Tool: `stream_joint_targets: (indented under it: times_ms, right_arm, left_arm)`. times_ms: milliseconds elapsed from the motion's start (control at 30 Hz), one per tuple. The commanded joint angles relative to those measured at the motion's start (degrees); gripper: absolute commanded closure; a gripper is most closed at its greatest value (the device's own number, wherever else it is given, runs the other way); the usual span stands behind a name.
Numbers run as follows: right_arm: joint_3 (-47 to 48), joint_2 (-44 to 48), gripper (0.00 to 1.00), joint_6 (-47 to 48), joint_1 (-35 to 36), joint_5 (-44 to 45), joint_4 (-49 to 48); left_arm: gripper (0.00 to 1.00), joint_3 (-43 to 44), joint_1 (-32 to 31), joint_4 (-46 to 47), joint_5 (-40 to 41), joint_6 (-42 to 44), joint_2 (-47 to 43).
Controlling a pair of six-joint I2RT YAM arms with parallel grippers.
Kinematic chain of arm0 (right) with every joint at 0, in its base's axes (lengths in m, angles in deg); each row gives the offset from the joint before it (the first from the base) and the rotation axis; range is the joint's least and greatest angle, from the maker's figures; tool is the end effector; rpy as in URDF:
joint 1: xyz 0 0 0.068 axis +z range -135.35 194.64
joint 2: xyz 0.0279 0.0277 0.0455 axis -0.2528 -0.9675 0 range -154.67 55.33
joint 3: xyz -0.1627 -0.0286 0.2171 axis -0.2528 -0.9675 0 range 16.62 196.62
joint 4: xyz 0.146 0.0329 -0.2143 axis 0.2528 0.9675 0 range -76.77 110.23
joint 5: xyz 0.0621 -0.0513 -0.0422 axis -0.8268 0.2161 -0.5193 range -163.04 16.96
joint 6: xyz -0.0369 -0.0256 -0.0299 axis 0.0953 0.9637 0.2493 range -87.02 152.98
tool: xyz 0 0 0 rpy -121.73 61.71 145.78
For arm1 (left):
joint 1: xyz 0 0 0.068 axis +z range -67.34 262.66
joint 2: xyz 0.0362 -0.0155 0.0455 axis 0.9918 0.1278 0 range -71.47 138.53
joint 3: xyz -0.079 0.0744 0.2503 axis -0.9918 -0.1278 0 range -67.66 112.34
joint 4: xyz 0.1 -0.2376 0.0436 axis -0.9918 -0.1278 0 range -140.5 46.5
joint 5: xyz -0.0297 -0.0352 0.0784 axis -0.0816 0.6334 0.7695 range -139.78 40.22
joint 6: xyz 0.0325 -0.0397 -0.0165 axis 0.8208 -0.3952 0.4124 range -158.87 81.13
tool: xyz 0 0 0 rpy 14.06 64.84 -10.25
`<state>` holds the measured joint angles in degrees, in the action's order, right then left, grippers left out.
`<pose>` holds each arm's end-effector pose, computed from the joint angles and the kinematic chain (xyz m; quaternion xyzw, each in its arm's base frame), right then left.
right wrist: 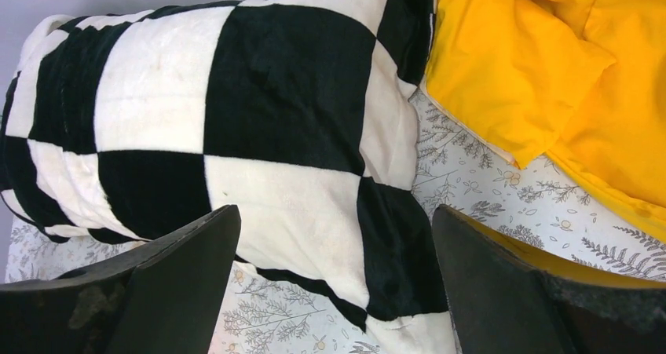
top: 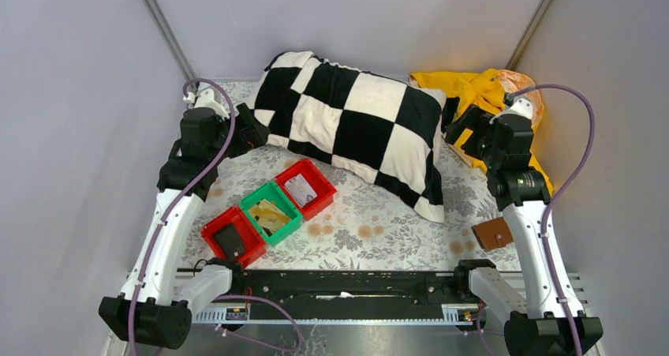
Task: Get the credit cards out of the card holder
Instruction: Move the card holder to the center of the board.
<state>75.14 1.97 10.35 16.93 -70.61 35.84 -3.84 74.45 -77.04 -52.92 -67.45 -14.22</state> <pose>0.2055 0.0065 0.3742 0.1547 0.7911 0.1109 0.5813 0.2089 -0.0321 0.3735 -0.1366 0.8413 -0.1871 0.4885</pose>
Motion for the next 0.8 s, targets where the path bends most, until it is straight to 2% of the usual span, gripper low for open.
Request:
stream_joint_targets:
  times_ms: [0,133,433,500,633,767]
  right_arm:
    - [-0.98,1.48,0.00,-0.53,0.06,1.01,-1.48]
    - [-1.44,1.77,0.00,-0.83,0.02,2.13,-1.02]
    - [-0.52,-0.38,0.00,-1.98,0.02,8.42,3.97]
    - [-0.73,-1.65,0.00,-3.36,0.05,13.03,6.29]
    - [1.57,-7.51,0.00,-6.11,-0.04,21.49,14.13]
    - [0.99,-12.35,0.00,-12.16,-1.20,27.28,20.54]
  left_arm:
    - [0.01,-0.27,0.13,3.86,-2.38,-0.40,-1.73]
    - [0.01,-0.98,0.13,4.01,-3.42,-0.68,-1.99]
    - [0.01,-5.64,-1.24,10.61,-14.93,-4.47,-1.80]
    - [0.01,-6.67,-4.78,11.35,-13.79,-5.49,-1.35]
    - [0.01,-7.29,-16.35,11.34,-6.47,-5.69,1.05]
    - [0.01,-6.60,-21.22,11.81,-6.03,-5.91,5.33]
